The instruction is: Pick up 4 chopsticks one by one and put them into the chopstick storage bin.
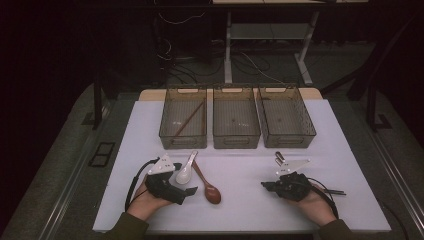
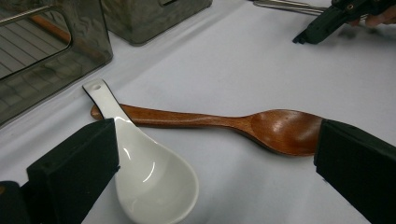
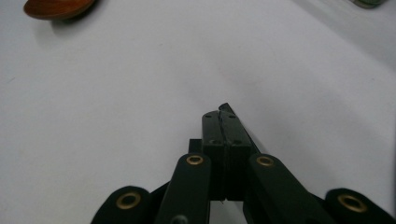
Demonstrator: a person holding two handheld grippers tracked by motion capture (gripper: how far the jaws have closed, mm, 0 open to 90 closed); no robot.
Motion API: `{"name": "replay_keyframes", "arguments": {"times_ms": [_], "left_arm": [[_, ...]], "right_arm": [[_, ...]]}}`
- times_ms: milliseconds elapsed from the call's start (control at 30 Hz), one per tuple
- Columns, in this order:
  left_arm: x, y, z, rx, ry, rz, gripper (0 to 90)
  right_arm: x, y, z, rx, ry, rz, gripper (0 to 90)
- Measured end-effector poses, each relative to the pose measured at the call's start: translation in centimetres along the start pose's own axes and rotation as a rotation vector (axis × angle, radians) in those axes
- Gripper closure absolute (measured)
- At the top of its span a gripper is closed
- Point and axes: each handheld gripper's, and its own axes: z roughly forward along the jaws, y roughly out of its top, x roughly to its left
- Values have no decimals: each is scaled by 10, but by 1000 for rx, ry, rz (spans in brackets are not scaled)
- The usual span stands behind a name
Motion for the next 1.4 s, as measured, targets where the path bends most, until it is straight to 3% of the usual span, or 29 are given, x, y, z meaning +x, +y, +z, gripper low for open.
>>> {"name": "replay_keyframes", "arguments": {"times_ms": [800, 1400], "left_arm": [[-1, 0, 1, 6, 0, 18, 0], [-1, 0, 1, 9, 1, 13, 0]], "right_arm": [[-21, 17, 9, 10, -85, 82, 890], [-30, 22, 13, 16, -109, 89, 890]]}}
